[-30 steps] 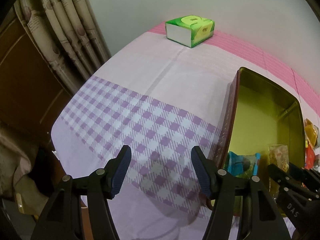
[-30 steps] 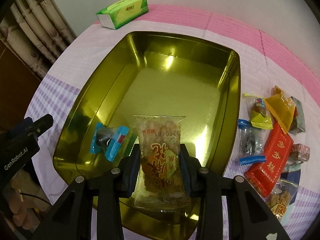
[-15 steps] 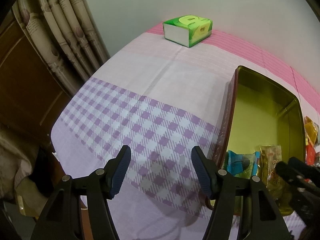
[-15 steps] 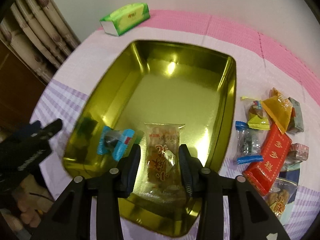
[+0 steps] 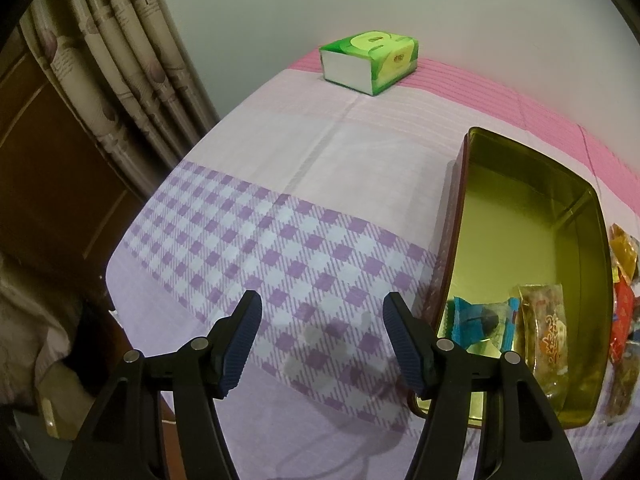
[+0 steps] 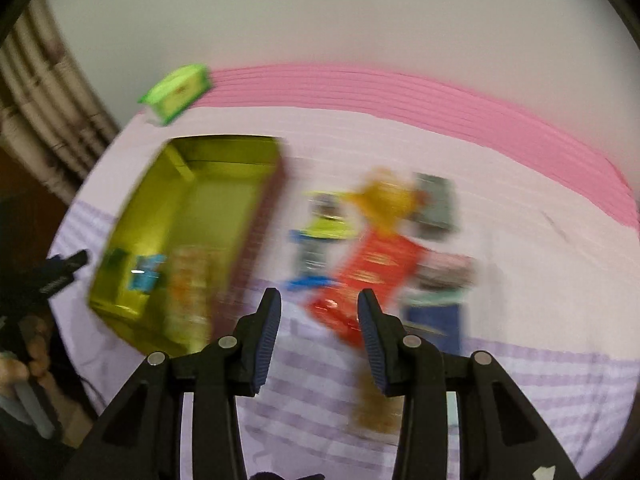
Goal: Organize snacks
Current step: 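Move the right tool to the blue-and-teal package and grasp it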
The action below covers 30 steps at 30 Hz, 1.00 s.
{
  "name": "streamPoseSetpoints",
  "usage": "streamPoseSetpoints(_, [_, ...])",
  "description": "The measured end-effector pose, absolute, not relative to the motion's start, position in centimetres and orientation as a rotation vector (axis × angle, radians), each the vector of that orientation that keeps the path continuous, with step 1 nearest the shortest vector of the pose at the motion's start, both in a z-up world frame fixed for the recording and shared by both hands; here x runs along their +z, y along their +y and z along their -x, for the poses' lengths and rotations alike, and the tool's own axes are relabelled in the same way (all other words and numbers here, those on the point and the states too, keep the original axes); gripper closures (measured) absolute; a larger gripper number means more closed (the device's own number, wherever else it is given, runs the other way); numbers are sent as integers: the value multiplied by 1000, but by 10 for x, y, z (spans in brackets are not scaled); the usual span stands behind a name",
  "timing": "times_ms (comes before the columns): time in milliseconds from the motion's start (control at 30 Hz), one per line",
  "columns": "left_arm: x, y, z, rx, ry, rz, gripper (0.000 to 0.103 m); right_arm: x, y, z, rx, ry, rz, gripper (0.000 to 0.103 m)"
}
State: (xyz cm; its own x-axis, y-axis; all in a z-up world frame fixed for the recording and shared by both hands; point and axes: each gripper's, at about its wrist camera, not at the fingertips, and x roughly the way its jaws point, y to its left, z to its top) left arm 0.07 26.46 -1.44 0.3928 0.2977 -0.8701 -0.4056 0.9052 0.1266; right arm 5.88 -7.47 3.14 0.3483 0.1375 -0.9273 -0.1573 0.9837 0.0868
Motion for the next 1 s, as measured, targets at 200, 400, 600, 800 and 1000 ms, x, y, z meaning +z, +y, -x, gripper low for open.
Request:
streamPoseSetpoints(200, [-10,250,-1,398,1073,99,39,16,-143,-48,78,1241,-19,65])
streamPoseSetpoints(400, [-1,226,-2,330,1057,72,39,-3,-158,-37,78,1282,-32,65])
streamPoseSetpoints(600, [9,203,0,274,1044,39,38,-21,-151,-32,116,1315,-40,65])
streamPoseSetpoints(800, [15,183,2,230,1047,23,34,-30,-140,-32,138,1313,-15,57])
streamPoseSetpoints(1000, [23,165,2,188,1042,5,34,-38,-137,-38,147,1314,-4,53])
